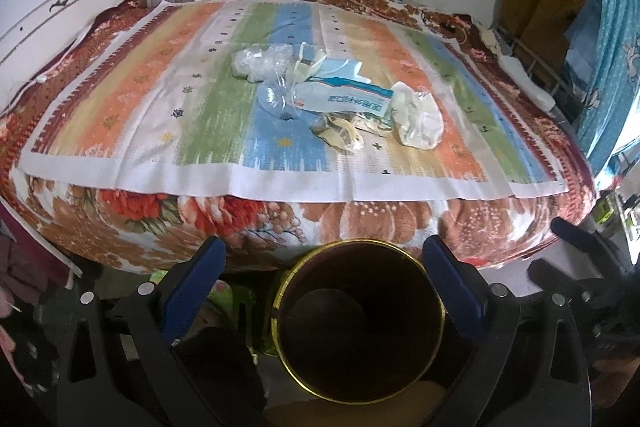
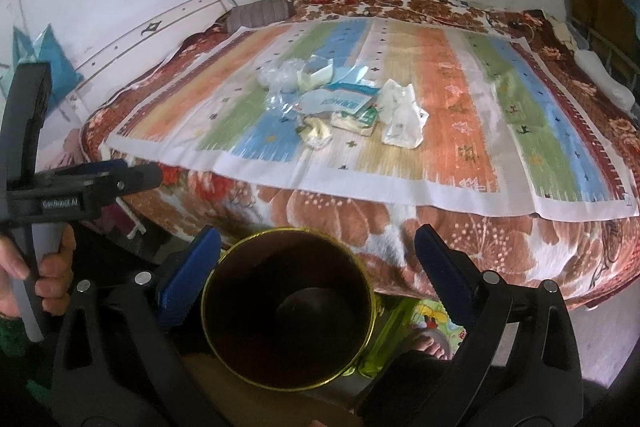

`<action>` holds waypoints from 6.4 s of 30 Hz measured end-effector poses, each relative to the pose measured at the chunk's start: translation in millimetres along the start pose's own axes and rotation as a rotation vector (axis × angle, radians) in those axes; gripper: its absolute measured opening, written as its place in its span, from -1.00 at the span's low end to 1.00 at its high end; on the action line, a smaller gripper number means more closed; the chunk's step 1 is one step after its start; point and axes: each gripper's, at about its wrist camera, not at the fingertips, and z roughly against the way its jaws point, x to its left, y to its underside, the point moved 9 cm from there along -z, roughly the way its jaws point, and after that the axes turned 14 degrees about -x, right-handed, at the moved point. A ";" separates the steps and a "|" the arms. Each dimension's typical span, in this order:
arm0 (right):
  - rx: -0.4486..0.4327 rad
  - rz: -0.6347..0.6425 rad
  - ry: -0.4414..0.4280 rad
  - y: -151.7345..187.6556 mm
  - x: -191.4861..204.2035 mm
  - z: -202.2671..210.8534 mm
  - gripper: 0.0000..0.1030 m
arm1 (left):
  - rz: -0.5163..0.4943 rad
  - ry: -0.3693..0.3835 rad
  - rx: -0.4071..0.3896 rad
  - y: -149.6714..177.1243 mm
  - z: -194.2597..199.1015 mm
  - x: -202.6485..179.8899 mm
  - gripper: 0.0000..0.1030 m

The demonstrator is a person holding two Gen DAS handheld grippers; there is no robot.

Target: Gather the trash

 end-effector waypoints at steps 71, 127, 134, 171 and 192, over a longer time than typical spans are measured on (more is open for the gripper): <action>0.262 -0.107 0.117 -72.3 -138.1 -240.4 -0.12 | 0.066 -0.102 0.162 -99.6 -222.4 49.8 0.28; 0.142 -0.033 0.018 -100.9 -85.3 -175.2 -0.92 | 0.193 0.069 0.125 -114.7 -158.6 29.1 -0.94; 0.113 -0.023 -0.017 -100.7 -64.5 -153.8 -0.92 | 0.209 0.094 0.105 -114.1 -140.3 28.6 -0.94; -0.011 0.046 -0.092 -63.0 -5.6 -51.5 -0.91 | 0.199 0.270 0.019 -64.1 -34.8 -21.4 -0.94; 0.133 0.042 -0.058 15.5 10.2 -29.0 -0.91 | 0.164 0.171 0.096 12.2 -12.7 -20.6 -0.93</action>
